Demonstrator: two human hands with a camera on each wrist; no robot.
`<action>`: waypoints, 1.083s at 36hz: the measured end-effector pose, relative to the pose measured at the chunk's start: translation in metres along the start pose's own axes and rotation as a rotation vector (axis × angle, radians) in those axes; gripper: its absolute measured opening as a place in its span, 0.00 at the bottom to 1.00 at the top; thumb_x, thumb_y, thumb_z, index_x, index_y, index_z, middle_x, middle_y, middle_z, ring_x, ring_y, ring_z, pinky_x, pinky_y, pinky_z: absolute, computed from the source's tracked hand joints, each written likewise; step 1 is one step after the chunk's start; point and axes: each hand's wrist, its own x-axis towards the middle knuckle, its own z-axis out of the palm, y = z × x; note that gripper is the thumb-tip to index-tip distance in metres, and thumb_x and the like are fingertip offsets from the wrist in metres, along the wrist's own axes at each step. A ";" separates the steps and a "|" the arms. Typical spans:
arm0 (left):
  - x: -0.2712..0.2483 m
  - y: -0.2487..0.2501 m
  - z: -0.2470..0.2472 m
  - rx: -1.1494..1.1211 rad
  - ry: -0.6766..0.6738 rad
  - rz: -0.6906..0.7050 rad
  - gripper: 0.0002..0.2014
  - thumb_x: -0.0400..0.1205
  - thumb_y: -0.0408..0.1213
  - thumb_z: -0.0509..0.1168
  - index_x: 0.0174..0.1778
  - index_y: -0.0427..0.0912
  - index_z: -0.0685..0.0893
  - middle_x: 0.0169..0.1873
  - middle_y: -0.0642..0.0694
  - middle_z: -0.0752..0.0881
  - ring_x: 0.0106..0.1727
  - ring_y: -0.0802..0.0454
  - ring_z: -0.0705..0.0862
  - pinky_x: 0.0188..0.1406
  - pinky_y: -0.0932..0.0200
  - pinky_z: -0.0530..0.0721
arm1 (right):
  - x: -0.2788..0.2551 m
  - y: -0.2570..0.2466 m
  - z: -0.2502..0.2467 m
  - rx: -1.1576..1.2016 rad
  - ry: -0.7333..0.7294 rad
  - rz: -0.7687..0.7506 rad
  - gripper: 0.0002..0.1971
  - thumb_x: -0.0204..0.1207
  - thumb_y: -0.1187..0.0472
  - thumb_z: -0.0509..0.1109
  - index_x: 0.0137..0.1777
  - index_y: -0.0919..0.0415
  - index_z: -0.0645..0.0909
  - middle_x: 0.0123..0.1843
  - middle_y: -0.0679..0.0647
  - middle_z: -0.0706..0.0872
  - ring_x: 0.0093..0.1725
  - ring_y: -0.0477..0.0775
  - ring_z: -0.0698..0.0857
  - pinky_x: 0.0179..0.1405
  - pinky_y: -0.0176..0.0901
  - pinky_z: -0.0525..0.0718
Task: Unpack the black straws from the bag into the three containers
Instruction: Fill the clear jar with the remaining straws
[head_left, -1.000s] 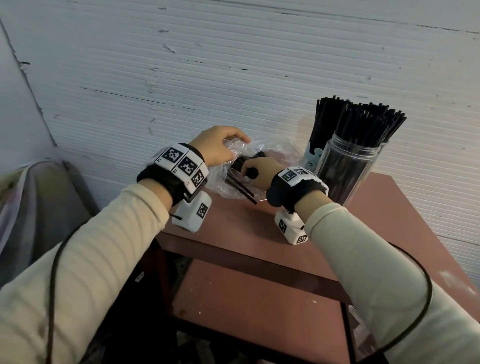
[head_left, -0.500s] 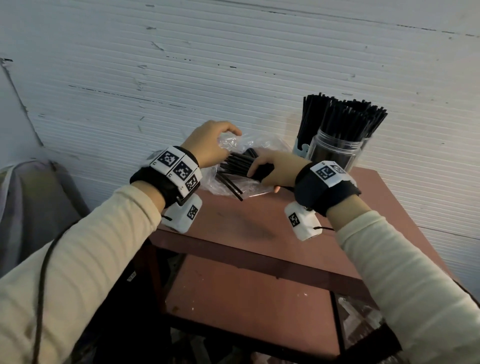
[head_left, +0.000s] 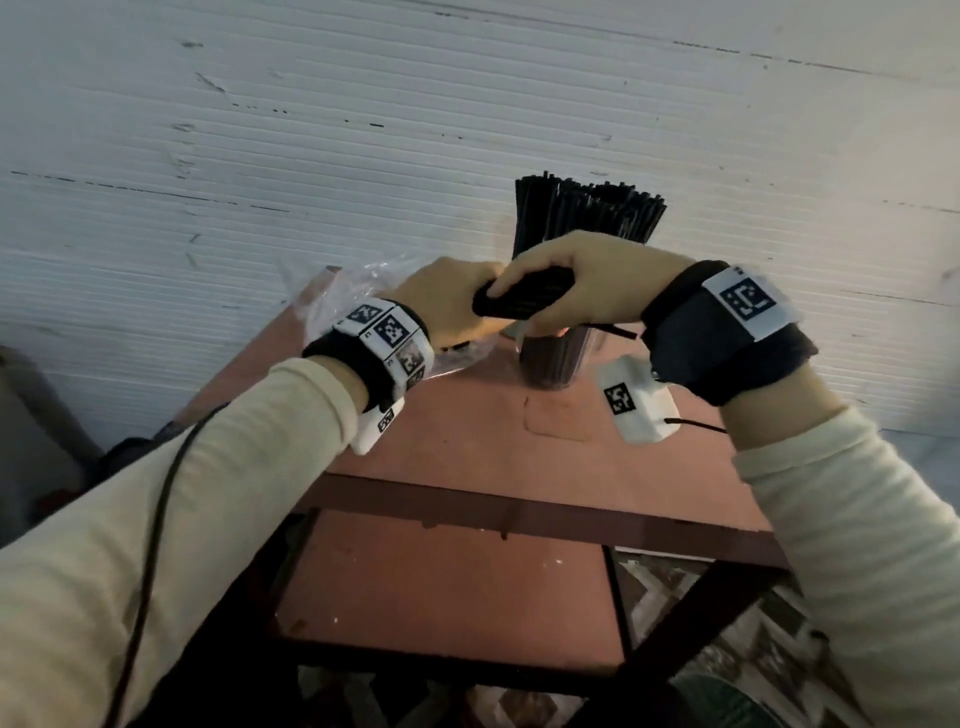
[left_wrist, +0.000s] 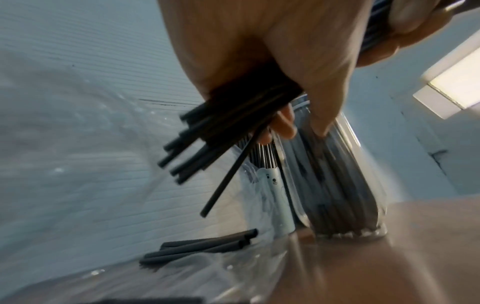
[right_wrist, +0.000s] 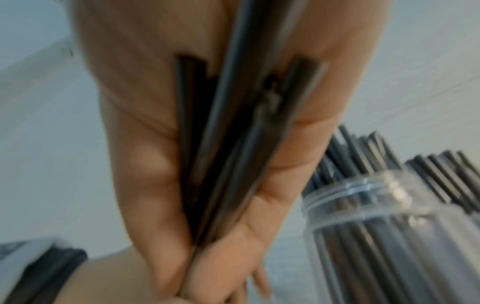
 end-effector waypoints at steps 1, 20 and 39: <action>0.002 0.002 0.001 -0.045 0.013 -0.036 0.14 0.78 0.52 0.69 0.57 0.52 0.85 0.41 0.51 0.88 0.44 0.50 0.87 0.45 0.55 0.83 | -0.004 0.002 -0.006 -0.010 0.045 -0.014 0.18 0.71 0.59 0.79 0.61 0.47 0.86 0.53 0.40 0.86 0.47 0.35 0.83 0.51 0.28 0.77; -0.003 0.031 0.046 -0.877 0.004 -0.201 0.10 0.78 0.41 0.75 0.45 0.39 0.83 0.32 0.49 0.84 0.32 0.57 0.84 0.42 0.66 0.83 | 0.017 0.001 0.002 -0.060 0.625 -0.236 0.15 0.84 0.61 0.61 0.66 0.60 0.82 0.63 0.51 0.85 0.60 0.44 0.82 0.62 0.28 0.75; -0.009 0.019 0.034 -0.915 -0.331 -0.177 0.02 0.78 0.29 0.72 0.44 0.36 0.86 0.41 0.41 0.87 0.48 0.49 0.86 0.65 0.52 0.80 | 0.021 -0.002 0.022 0.028 0.518 -0.235 0.06 0.78 0.60 0.69 0.49 0.60 0.85 0.44 0.47 0.88 0.45 0.45 0.85 0.47 0.30 0.80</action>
